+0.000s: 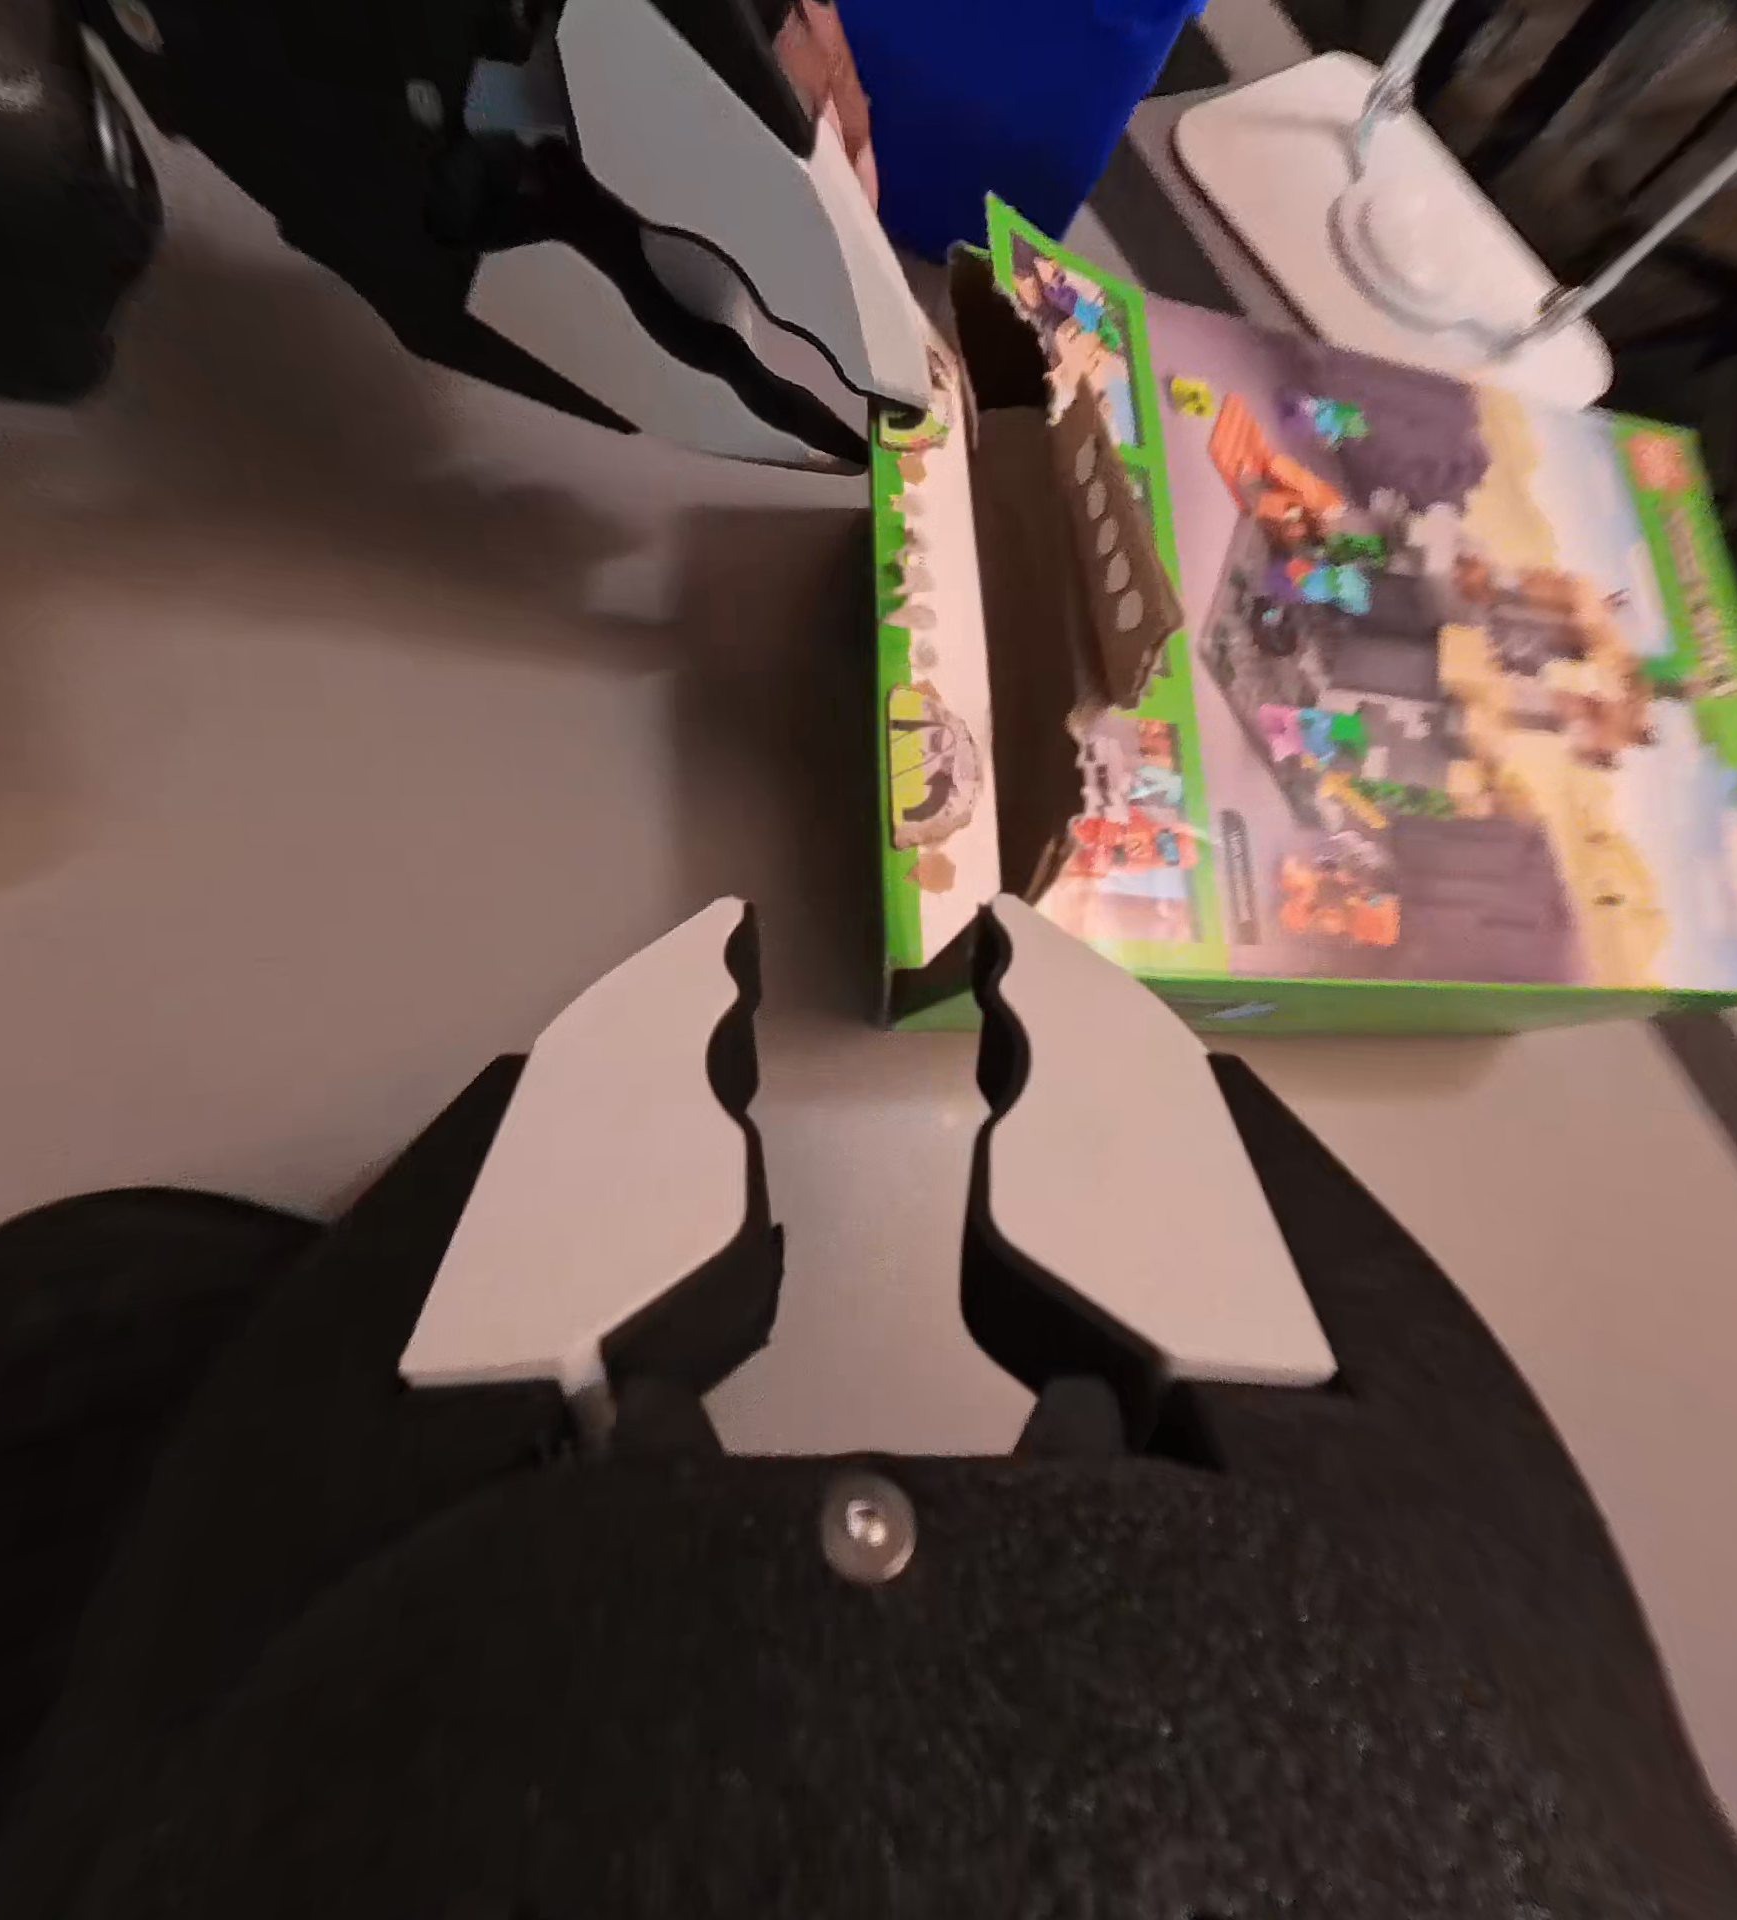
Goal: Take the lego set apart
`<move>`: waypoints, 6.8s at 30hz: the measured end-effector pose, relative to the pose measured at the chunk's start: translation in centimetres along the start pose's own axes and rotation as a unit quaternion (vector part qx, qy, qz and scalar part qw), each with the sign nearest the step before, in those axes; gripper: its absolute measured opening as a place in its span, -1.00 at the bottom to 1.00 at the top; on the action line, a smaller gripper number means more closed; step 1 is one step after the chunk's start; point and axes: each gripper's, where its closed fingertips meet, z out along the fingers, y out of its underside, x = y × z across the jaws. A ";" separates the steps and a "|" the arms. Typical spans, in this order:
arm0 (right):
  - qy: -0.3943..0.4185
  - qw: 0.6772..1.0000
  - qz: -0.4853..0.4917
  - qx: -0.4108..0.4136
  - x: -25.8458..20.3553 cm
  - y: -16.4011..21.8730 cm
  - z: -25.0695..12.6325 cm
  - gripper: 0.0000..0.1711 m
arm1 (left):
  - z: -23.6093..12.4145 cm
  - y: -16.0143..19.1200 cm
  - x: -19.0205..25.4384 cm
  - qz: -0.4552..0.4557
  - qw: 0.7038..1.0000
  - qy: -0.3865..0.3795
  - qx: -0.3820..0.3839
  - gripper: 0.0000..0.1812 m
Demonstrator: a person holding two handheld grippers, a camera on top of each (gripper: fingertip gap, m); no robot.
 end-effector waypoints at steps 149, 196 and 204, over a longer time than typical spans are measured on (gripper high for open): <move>-0.027 0.998 0.037 -0.052 -2.2 1.3 -0.9 -0.07 | 1.8 -2.5 0.9 0.049 0.983 0.177 -0.015 -0.66; -0.248 0.935 0.230 -0.105 23.4 9.4 4.6 0.36 | 1.8 -6.2 1.4 -0.101 0.975 0.191 0.051 -0.65; -0.381 0.895 0.157 -0.173 20.7 8.5 6.8 0.17 | 2.1 -6.4 1.1 -0.106 0.980 0.167 0.036 -0.66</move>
